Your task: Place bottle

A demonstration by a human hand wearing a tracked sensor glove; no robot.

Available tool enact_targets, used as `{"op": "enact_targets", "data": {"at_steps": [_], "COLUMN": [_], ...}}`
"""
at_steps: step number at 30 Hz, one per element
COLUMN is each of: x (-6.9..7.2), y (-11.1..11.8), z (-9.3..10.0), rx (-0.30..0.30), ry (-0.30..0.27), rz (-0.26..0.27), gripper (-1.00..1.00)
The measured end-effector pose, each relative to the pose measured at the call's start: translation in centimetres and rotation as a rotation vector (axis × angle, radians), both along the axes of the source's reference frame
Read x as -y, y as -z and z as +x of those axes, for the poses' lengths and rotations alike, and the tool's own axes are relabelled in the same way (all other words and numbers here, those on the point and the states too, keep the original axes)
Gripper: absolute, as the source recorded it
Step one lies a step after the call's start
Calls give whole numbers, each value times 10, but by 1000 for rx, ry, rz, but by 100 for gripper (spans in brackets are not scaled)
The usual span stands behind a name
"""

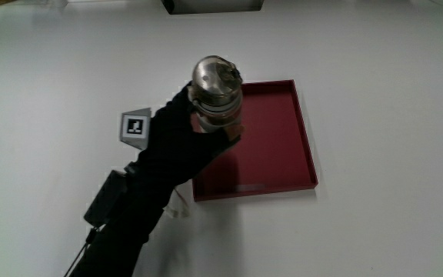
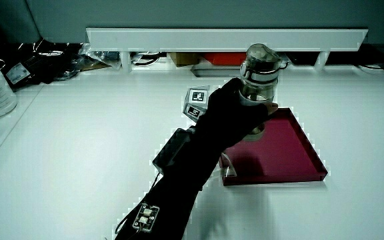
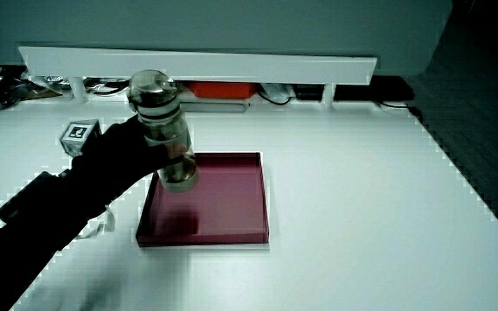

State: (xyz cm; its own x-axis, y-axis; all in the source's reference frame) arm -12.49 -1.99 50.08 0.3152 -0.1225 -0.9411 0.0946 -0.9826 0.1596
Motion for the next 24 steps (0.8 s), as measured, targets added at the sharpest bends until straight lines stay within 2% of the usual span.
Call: {"op": "enact_targets", "data": {"at_steps": [1, 2, 3, 4, 5, 8, 9, 10, 11, 14, 15, 17, 18, 19, 24], "x": [-1, -1, -2, -4, -5, -8, -8, -9, -9, -9, -10, -10, -9, -9, -10], "y": [-3, -6, -12, -13, -15, -21, -24, -25, -26, -34, -34, -39, -41, -38, -41], "z": [4, 6, 9, 11, 14, 19, 20, 20, 21, 21, 21, 19, 18, 19, 19], "rx": [-14, -3, -14, 25, 10, 22, 2, 24, 18, 22, 16, -5, 4, -1, -2], "ry": [-6, -19, -29, -32, -32, -38, -45, -39, -41, -40, -37, -22, -33, -36, -37], "rz": [-13, -33, -29, -67, -83, -140, -125, -156, -176, -165, -192, -196, -183, -208, -193], "gripper": [0, 0, 0, 0, 0, 0, 0, 0, 0, 0, 0, 0, 0, 0, 0]}}
